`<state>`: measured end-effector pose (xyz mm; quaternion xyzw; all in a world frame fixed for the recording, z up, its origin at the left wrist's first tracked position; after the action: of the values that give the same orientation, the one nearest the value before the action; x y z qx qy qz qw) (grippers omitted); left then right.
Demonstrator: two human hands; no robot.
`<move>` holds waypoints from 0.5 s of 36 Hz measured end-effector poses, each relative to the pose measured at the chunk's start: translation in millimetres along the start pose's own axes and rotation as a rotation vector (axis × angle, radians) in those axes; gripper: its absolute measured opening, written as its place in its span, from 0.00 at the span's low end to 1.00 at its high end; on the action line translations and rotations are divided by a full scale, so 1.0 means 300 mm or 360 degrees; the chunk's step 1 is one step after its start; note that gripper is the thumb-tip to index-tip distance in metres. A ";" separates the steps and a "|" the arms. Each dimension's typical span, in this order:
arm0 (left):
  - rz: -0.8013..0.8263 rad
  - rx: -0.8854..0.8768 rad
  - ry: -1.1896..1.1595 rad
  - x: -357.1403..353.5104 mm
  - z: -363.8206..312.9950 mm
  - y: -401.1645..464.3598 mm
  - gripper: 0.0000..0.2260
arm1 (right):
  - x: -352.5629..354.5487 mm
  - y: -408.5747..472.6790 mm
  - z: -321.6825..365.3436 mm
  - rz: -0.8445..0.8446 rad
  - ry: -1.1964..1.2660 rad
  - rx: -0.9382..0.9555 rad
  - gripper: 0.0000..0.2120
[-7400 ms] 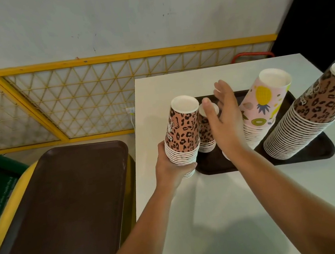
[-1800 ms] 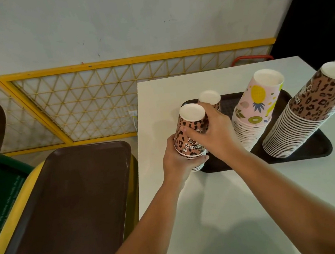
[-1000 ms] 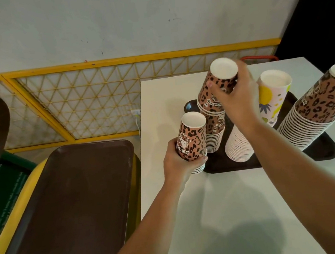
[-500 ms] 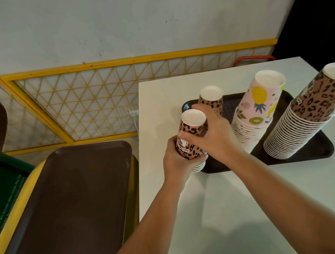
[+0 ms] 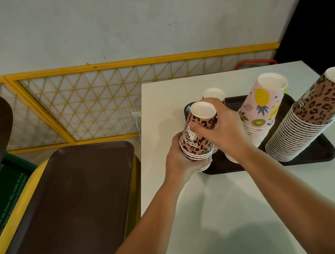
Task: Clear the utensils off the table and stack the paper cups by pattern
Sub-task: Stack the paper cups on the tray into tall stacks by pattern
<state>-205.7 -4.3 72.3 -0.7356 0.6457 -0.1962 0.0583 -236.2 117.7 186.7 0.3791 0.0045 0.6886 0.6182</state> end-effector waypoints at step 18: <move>-0.0074 0.0030 0.0000 0.027 0.028 0.010 0.31 | 0.288 0.172 0.192 -0.0631 -0.0036 0.0342 0.25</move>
<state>-204.7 -13.9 65.4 -0.7499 0.6265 -0.2036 0.0606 -244.9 152.6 296.8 0.4422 0.1452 0.5449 0.6975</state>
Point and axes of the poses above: each hand's wrist, its own y-axis towards the middle knuckle, its own x-axis out of the back of the hand, z = x × y, the point moved 9 cm from there along y, towards the middle knuckle, and after that the axes turned 15 degrees about x, right-handed, at the moved point
